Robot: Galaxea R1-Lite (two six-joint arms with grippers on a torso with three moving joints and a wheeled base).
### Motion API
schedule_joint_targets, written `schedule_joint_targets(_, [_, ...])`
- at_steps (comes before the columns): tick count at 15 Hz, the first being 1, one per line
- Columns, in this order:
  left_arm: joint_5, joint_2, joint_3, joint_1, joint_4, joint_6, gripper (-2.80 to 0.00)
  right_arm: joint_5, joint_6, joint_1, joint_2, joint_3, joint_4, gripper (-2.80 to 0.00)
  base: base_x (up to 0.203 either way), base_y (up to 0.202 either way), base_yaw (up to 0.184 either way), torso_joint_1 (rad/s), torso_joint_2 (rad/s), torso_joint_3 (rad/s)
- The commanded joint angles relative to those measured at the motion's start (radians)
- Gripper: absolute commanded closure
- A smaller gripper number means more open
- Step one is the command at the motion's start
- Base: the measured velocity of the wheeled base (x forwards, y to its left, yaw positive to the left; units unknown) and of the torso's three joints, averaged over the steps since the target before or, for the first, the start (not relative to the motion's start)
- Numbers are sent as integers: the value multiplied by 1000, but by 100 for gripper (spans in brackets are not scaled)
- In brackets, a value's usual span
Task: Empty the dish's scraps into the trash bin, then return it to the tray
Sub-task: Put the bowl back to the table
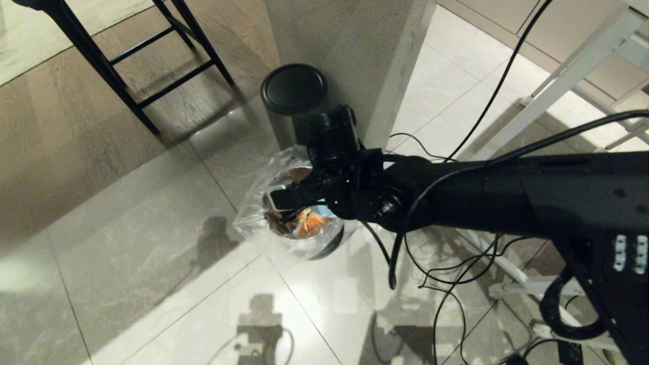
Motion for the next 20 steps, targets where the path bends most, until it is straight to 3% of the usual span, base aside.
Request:
schedule_joint_targets(1, [0,1,0,0,0,0,0,-4,123,1,-28,0,44,0,0,0,0,0,0,0])
schedule_joint_targets(5, [0,0,0,0,0,0,0,-4,343,-1,-93,1,213,0,0,0,0,0,0,0])
schedule_joint_targets(8, [0,1,0,0,1,0,0,-5,557,0,-117,2,305,0,0,0,0,0,0,0])
schedule_joint_targets(16, [0,0,0,0,0,0,0,-5,1404,-7,-149,4,601,0,0,0,0,0,0,0])
schedule_joint_targets(18, [0,0,0,0,0,0,0,-5,1499,-15,-191,8,672,0,0,0,0,0,0,0])
schedule_joint_targets(20, [0,1,0,0,0,0,0,-4,1523,-43,-235,35,722,0,0,0,0,0,0,0])
